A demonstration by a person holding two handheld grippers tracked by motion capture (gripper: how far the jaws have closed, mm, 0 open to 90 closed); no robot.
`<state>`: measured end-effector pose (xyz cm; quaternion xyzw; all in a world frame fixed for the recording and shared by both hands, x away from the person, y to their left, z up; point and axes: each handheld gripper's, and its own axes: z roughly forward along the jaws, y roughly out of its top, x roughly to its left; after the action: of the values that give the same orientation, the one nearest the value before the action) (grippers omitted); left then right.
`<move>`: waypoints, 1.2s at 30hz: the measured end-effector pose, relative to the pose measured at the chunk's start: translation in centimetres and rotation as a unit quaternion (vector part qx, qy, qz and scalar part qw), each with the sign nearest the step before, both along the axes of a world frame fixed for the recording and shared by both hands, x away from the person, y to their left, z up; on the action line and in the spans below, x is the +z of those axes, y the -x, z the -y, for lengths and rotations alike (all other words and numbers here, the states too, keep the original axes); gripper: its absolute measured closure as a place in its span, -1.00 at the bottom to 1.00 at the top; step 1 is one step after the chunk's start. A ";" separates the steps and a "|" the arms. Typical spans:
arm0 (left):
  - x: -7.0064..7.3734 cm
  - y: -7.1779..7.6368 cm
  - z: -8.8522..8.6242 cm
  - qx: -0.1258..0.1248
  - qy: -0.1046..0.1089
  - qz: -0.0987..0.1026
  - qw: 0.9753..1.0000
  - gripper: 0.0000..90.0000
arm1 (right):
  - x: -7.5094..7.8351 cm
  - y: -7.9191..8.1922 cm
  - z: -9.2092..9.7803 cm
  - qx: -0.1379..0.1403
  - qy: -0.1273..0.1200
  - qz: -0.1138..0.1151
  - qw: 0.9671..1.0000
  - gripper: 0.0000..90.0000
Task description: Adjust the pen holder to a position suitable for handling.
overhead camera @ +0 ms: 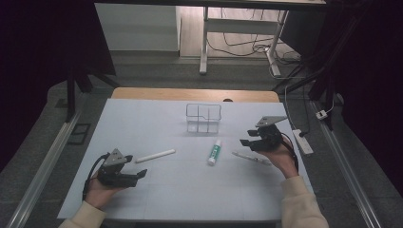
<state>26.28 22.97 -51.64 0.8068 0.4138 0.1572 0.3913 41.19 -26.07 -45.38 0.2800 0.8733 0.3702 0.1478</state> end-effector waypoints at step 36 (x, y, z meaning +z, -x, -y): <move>-0.2 -0.1 -0.2 0.003 -0.003 0.000 1.000 -0.58 | -1.3 0.3 -1.3 0.056 0.119 -0.060 0.989 -0.13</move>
<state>26.36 23.16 -51.80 0.8065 0.4161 0.1597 0.3885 40.91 -24.78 -46.67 0.2325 0.9329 0.2539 0.1058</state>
